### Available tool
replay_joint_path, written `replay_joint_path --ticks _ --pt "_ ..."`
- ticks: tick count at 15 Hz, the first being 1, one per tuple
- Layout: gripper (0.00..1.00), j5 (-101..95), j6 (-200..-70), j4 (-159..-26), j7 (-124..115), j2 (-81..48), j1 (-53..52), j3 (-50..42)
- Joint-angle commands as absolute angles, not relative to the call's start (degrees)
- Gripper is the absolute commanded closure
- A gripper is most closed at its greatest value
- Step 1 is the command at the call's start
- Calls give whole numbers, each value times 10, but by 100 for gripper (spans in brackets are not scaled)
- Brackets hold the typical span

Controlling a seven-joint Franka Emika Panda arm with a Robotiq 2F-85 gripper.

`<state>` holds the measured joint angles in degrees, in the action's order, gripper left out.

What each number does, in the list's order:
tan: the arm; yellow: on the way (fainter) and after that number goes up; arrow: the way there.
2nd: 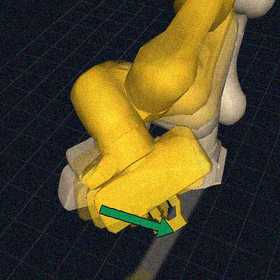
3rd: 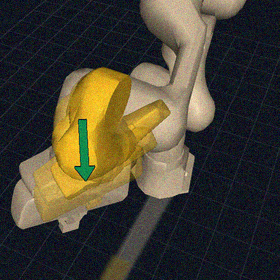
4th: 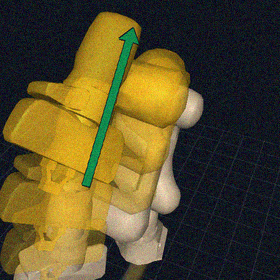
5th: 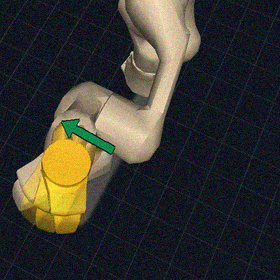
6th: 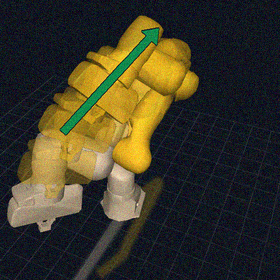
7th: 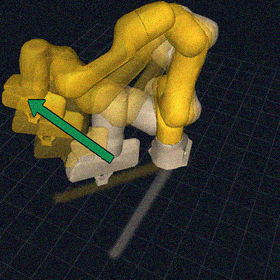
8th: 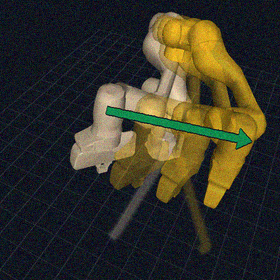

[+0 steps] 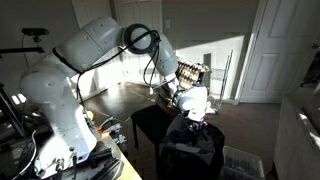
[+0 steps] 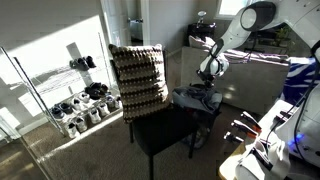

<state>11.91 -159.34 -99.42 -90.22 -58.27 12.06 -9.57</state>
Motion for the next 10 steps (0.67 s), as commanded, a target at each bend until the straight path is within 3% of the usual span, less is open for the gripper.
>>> replay_joint_path --ticks 1,10 --pt "100 139 -1624 -1101 -896 -506 78 -131" --pt "100 123 -1628 -1267 -895 -363 14 -189"
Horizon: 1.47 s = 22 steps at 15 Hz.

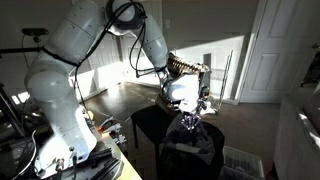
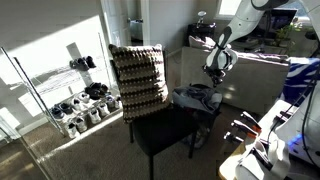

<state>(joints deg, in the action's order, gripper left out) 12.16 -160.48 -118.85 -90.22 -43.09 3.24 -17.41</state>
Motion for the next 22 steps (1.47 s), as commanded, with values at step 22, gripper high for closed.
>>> replay_joint_path --ticks 22 --pt "79 24 -1650 -1420 -906 -184 -55 -210"
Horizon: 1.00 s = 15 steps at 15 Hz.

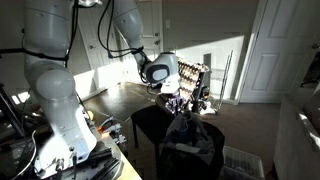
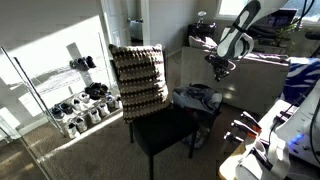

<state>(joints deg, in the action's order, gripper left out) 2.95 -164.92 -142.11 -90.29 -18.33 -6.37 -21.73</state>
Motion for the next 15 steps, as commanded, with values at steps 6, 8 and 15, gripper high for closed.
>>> replay_joint_path --ticks 6,8,15 --pt "72 23 -1650 -1420 -906 -184 -55 -211" --pt "72 23 -1650 -1420 -906 -184 -55 -211" --pt "23 -21 -1652 -1416 -880 -171 -43 -248"
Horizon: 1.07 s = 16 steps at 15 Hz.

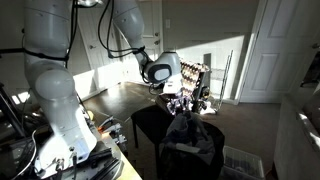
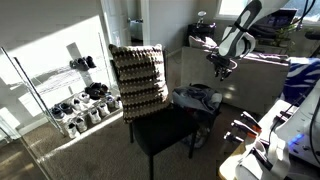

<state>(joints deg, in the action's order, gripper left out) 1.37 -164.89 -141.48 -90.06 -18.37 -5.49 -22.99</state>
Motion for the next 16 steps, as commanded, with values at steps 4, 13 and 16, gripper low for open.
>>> replay_joint_path --ticks 4,13,16 --pt "1 -68 -1684 -1400 -885 -176 -43 -293" --pt "0 -63 -1711 -1393 -878 -182 -52 -315" --pt "0 -62 -1711 -1394 -878 -183 -52 -315"
